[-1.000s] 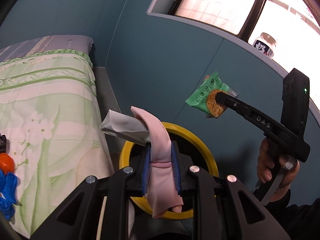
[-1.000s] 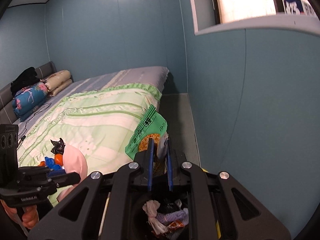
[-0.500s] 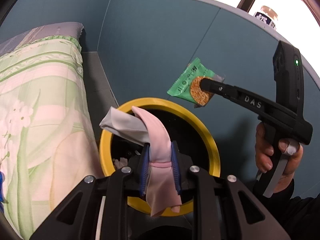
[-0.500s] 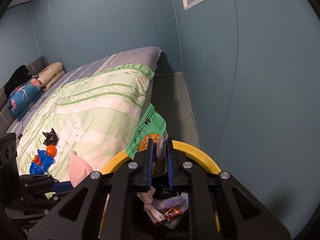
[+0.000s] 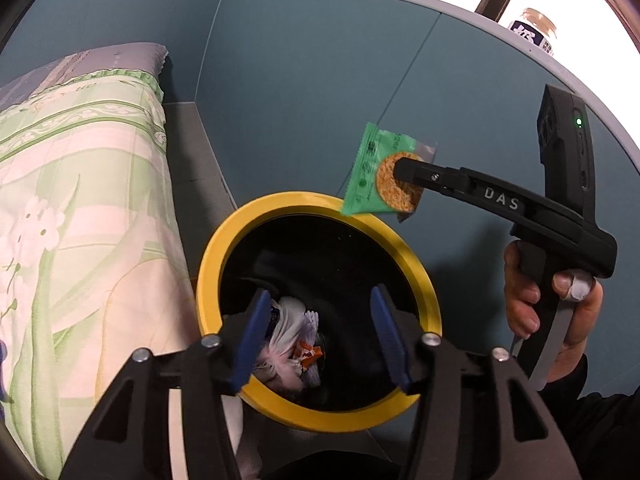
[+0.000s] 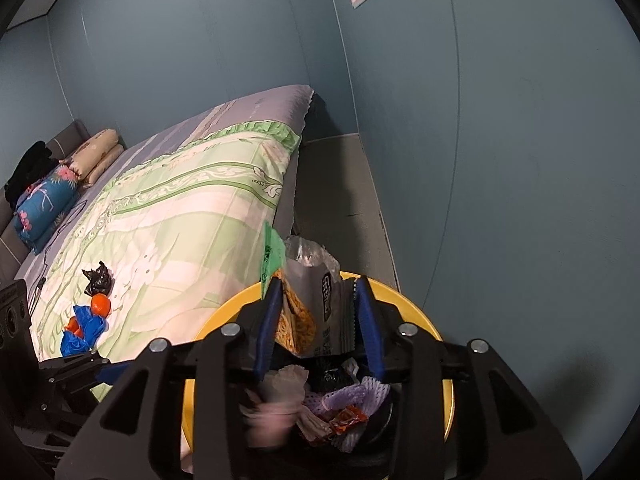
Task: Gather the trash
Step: 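Open the left tool over the yellow bin while the right tool opens, dropping the green packet, then move both open tools back over the trash on the bed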
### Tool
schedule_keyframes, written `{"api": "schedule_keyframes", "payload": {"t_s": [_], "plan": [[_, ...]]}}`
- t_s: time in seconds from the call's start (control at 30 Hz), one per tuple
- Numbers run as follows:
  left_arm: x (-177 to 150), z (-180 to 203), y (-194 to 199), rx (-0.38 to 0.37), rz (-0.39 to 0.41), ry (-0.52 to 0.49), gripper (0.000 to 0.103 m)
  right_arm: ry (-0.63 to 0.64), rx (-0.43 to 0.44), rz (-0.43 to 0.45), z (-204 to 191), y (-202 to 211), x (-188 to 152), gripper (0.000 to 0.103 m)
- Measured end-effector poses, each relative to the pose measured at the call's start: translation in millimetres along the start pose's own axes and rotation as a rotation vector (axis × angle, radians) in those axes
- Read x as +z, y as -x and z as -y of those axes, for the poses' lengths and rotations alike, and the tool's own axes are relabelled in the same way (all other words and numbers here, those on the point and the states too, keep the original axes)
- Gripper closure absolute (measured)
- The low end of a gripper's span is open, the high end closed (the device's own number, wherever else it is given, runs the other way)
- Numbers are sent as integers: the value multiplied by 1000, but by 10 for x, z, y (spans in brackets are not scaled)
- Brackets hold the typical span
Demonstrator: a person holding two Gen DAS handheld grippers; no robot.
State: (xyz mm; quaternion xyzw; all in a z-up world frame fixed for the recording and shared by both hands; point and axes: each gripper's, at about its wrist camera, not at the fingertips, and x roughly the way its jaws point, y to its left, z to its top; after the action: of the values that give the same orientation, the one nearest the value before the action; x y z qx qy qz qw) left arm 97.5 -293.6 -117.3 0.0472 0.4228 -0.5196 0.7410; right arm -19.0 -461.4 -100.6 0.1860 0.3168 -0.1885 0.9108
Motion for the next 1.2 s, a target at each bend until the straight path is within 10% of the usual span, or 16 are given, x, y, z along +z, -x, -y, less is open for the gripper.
{"api": "schedule_keyframes", "payload": {"t_s": [0.73, 1.2], "plan": [[-113, -796, 1230, 252, 280, 154, 8, 37, 142, 255, -499, 412, 210, 8], [-571, -1578, 2262, 522, 415, 269, 8, 255, 295, 346, -1766, 215, 315, 8]]}}
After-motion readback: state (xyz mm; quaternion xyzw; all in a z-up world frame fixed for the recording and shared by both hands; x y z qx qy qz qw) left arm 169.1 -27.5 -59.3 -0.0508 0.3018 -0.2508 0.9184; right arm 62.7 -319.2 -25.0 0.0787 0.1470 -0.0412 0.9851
